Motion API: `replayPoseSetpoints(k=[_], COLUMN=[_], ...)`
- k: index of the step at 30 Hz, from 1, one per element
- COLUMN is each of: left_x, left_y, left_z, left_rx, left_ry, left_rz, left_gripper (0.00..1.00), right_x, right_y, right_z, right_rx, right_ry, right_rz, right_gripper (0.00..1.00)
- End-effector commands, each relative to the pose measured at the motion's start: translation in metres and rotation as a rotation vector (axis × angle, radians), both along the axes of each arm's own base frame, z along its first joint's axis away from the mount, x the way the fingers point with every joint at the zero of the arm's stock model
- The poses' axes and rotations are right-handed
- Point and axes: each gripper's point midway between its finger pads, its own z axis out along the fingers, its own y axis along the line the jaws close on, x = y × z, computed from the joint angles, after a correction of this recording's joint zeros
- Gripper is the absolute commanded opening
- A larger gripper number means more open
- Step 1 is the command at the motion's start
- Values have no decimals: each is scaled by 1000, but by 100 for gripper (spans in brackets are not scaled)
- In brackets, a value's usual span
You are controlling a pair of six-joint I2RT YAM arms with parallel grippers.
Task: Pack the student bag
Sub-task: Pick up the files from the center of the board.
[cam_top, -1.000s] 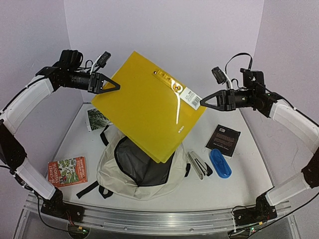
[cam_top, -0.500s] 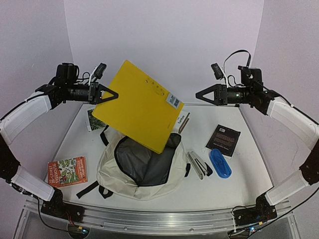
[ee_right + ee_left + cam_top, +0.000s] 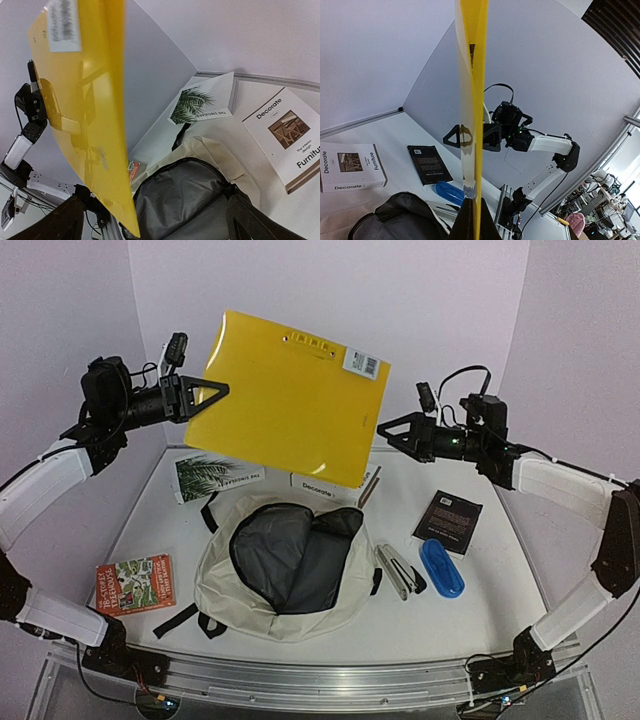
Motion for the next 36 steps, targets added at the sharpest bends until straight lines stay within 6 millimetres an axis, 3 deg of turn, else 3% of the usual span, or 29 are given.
replayPoseSetpoints(k=[1, 6, 10, 19, 24, 26, 28, 33, 36], left_x=[-23, -24, -21, -3, 13, 20, 29, 50, 55], left_y=[1, -1, -2, 1, 1, 0, 2, 19, 33], left_z=[39, 36, 32, 13, -6, -18, -35, -98, -146], left_rx=[-88, -79, -75, -48, -30, -13, 20, 161, 262], left_ry=[-119, -105, -89, -57, 24, 65, 112, 288, 418], left_rz=[-73, -100, -105, -44, -32, -23, 13, 207, 316], left_gripper=[0, 0, 0, 0, 0, 2, 14, 58, 70], right_x=[-14, -26, -44, -52, -55, -55, -54, -36, -19], right_y=[21, 34, 46, 49, 46, 43, 40, 38, 36], right_z=[31, 45, 65, 85, 88, 91, 94, 86, 68], right_rx=[113, 185, 252, 418, 485, 494, 498, 455, 349], right_ry=[-81, -103, -142, -132, -119, -132, -145, -90, -44], right_rz=[99, 195, 281, 325, 330, 313, 291, 187, 75], right_gripper=[98, 98, 91, 41, 6, 0, 0, 0, 0])
